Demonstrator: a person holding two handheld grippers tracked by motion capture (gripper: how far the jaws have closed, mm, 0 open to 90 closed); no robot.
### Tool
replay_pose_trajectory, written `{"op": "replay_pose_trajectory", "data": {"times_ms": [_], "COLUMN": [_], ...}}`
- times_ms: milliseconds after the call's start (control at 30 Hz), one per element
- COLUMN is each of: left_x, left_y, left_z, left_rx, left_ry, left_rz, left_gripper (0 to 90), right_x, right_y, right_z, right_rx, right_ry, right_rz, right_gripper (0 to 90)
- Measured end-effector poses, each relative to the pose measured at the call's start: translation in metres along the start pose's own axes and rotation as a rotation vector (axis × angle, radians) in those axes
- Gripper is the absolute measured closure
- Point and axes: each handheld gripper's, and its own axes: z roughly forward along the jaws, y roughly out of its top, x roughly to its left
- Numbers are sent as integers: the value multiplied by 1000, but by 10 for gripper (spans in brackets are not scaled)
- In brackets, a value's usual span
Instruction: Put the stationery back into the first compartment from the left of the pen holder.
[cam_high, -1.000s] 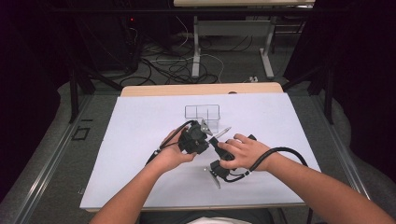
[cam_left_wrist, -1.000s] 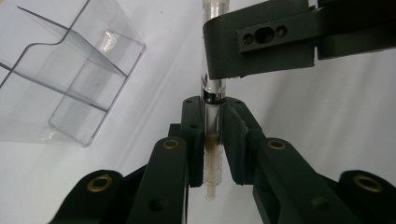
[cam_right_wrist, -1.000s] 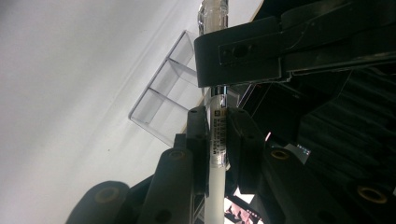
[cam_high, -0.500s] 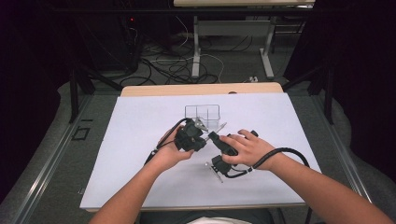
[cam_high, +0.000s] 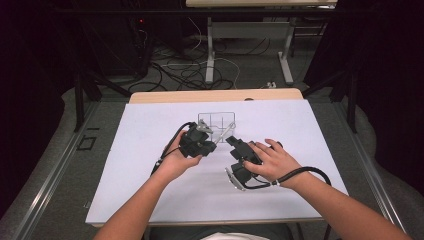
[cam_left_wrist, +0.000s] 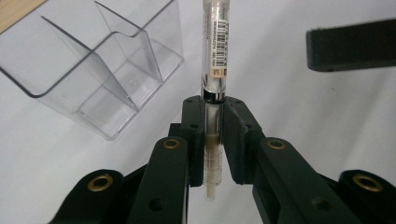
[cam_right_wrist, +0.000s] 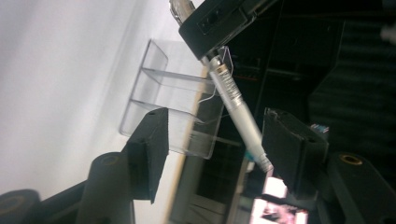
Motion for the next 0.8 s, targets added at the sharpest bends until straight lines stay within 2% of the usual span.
{"op": "replay_pose_trajectory", "data": {"times_ms": [67,100,133,200,300,367,400,433,533,567,633,667,700,767,800], "left_x": [4,6,8,11,16,19,20,22,25,27,29,31,32,35,37], "left_y": [-2,-2,-3,-4,-4,-4,-4,-4,-5,-5,-5,-5,-4,-4,-4], "left_z": [-1,-3,-3,-5,-8,-10,-11,-11,-13,-14,-14,-15,-15,-15,-15], "left_rx": [-30,-35,-47,-65,-91,-113,-127,-147,-194,-208,-242,-253,-264,-286,-295], "left_ry": [0,-3,-5,-5,-6,-8,-5,0,21,27,37,36,33,35,31], "left_rz": [-22,-31,-42,-53,-73,-93,-96,-97,-118,-124,-141,-148,-154,-167,-170], "left_gripper": [798,798,798,798,798,798,798,798,798,798,798,798,797,798,798], "right_x": [1,2,1,5,10,13,13,17,19,21,23,23,24,25,26], "right_y": [-2,-4,-5,-9,-13,-16,-17,-20,-25,-26,-29,-31,-32,-36,-37], "right_z": [-1,0,1,3,6,10,8,13,16,16,17,18,19,21,22], "right_rx": [-8,-12,-19,-11,23,33,65,23,65,77,78,75,79,69,72], "right_ry": [1,16,24,41,82,88,132,109,149,171,192,196,209,224,231], "right_rz": [107,167,199,299,393,440,467,513,606,673,759,798,856,914,941], "right_gripper": [400,388,366,323,237,208,198,170,150,149,134,105,65,0,0]}}
